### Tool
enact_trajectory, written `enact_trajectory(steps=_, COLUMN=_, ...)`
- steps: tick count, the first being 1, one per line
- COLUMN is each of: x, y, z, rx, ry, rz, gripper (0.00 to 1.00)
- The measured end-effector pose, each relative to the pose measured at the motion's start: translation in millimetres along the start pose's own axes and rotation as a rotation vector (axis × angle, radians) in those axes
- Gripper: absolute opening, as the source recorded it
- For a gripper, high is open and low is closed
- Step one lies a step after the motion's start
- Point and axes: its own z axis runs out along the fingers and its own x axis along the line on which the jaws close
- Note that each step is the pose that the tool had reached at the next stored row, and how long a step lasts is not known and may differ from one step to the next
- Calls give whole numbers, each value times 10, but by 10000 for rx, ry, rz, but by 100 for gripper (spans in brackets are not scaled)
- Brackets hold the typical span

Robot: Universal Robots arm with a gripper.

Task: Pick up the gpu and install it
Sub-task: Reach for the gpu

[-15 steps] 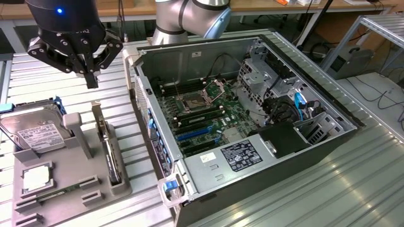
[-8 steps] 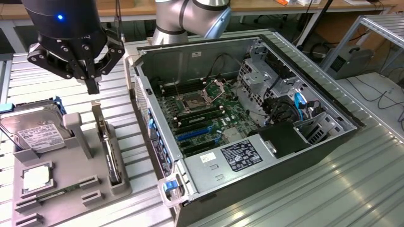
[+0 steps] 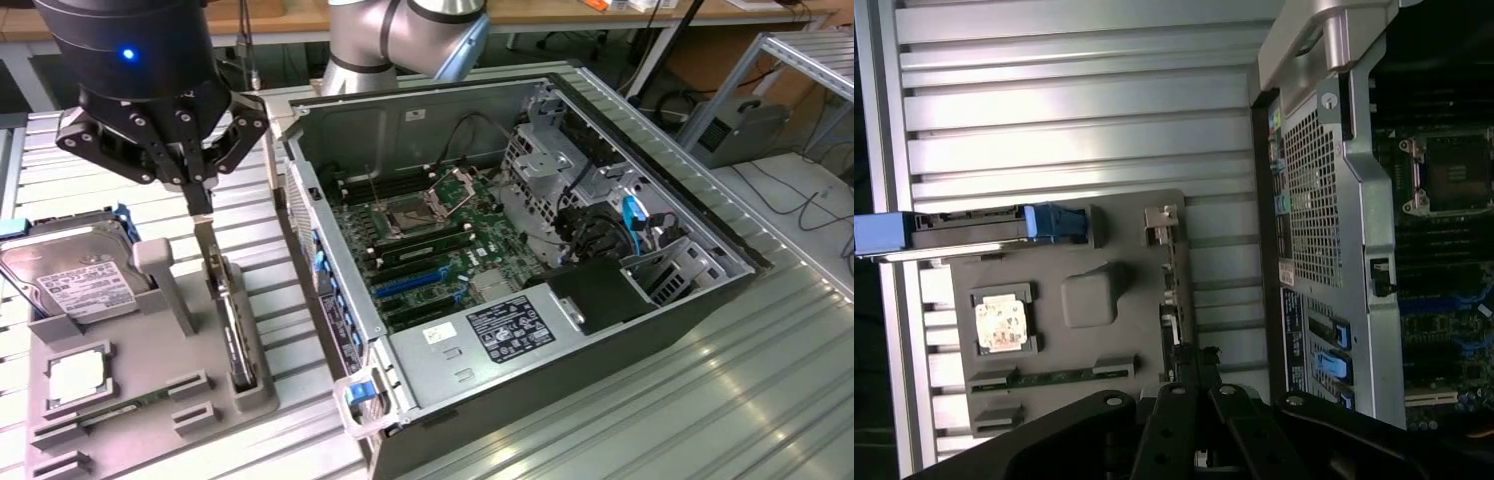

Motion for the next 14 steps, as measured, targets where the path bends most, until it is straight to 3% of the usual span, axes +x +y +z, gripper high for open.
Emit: enact_trajectory(steps=14, x=39, y=-4, z=0, rx=0, ry=0, rz=0, gripper=11)
